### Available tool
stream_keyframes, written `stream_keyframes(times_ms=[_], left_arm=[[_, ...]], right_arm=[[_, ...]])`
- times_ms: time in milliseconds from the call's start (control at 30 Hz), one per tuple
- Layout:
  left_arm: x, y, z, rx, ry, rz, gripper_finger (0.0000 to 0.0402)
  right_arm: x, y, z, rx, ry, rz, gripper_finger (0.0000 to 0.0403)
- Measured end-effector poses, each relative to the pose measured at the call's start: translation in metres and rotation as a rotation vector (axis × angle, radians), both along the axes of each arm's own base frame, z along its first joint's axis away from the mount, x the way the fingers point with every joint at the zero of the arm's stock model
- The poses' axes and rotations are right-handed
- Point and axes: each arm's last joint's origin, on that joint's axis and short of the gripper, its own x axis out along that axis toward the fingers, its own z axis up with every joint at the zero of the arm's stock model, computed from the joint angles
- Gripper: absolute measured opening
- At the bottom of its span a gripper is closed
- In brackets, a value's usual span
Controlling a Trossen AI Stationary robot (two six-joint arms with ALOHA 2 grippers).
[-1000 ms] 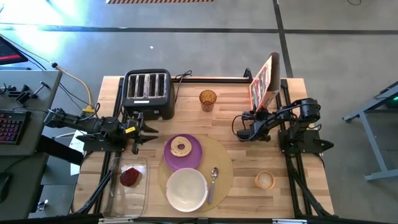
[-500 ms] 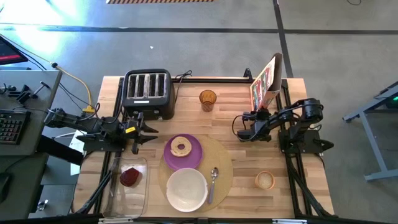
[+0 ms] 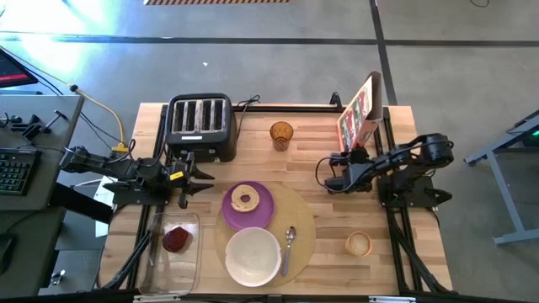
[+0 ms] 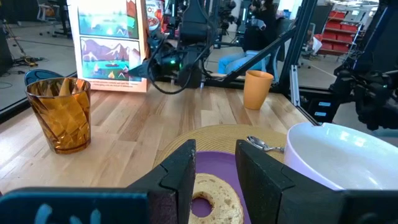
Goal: Arrange a breakfast setting
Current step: Pour the cereal from the box into the white bowl
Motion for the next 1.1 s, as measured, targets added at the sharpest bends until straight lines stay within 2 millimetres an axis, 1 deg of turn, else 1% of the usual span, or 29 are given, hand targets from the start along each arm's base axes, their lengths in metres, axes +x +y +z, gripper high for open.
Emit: stream_keyframes(times_ms=[300,400,533,833,1100], left_arm=[[0.000,0.000,0.000,0.000,0.001,0.000,0.0104],[0.000,0.000,0.000,0.000,0.001,0.000,0.0104],[0.000,0.000,0.000,0.000,0.001,0.000,0.0104],[0.000,0.000,0.000,0.000,0.001,0.000,0.0104],[0.000,0.000,0.000,0.000,0.000,0.001,0.0104]], right_arm=[[-0.006,0.011,0.017,0.048,-0.029,0.049,0.0160],[-0.007,0.016,0.022,0.060,-0.050,0.082,0.0160],[-0.009,0.023,0.031,0.081,-0.026,0.149,0.0160],[0.001,0.036,0.072,0.090,0.095,0.278,0.0160],[0.007,0.053,0.100,0.067,0.138,0.364,0.0160]])
